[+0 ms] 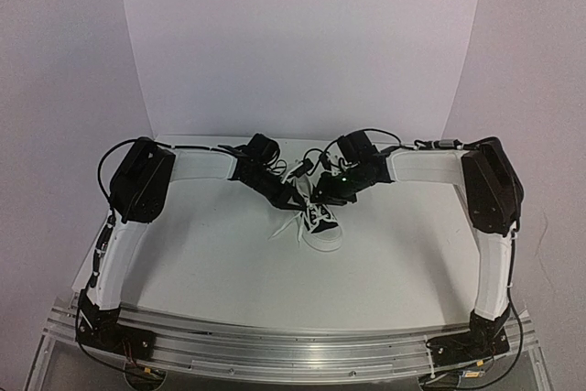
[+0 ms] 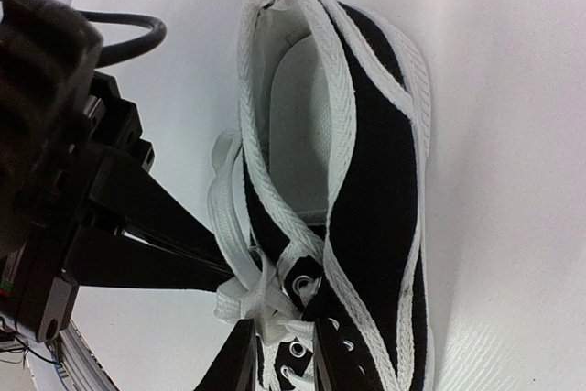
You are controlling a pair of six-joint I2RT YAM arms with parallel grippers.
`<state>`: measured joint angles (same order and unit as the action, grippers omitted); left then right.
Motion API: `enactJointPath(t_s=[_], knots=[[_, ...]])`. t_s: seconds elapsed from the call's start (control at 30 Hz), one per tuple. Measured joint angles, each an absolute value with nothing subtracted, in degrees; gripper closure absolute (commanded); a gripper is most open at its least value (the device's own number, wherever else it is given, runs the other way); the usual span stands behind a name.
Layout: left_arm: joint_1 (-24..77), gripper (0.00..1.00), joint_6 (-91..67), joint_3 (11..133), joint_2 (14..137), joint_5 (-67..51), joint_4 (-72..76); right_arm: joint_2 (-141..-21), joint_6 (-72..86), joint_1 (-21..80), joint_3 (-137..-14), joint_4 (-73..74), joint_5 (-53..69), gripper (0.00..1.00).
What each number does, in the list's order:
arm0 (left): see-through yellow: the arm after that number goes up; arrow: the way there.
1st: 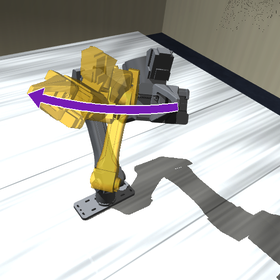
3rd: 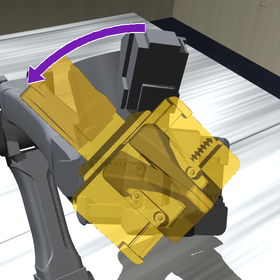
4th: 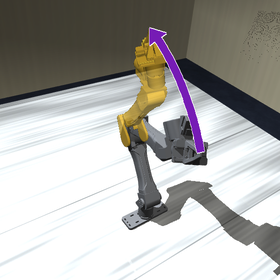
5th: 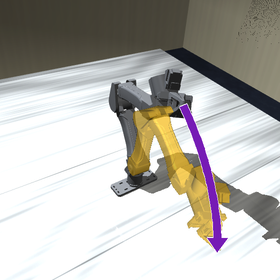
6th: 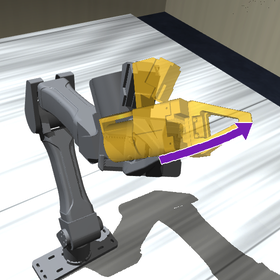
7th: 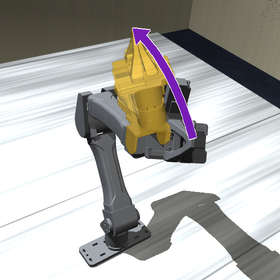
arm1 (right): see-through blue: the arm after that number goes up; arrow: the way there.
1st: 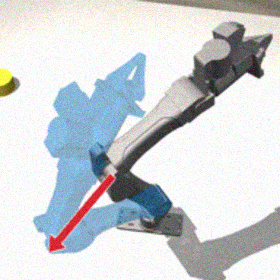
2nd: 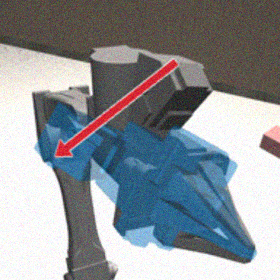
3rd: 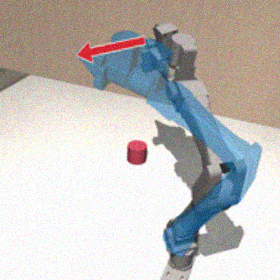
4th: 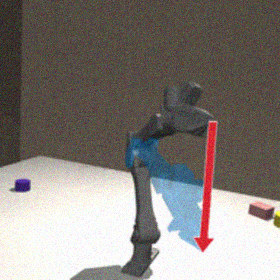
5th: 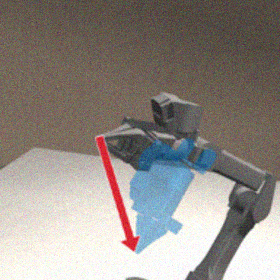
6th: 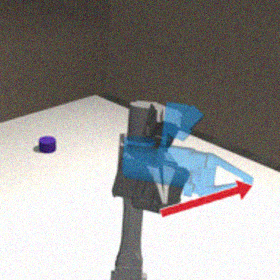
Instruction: Tie the shoes
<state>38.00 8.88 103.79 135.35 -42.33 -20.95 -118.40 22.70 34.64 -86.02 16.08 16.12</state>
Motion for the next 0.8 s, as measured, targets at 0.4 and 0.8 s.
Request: enactJointPath(t_s=[0.4, 0.8], knots=[[38.17, 1.00, 8.88, 103.72, 135.35, -42.30, -20.49, -118.35, 24.00, 34.26, -85.69, 15.88, 13.62, 0.80], [38.26, 1.00, 8.92, 103.72, 135.35, -42.30, -20.38, -117.16, 24.89, 34.04, -84.63, 14.61, 13.06, 0.80]])
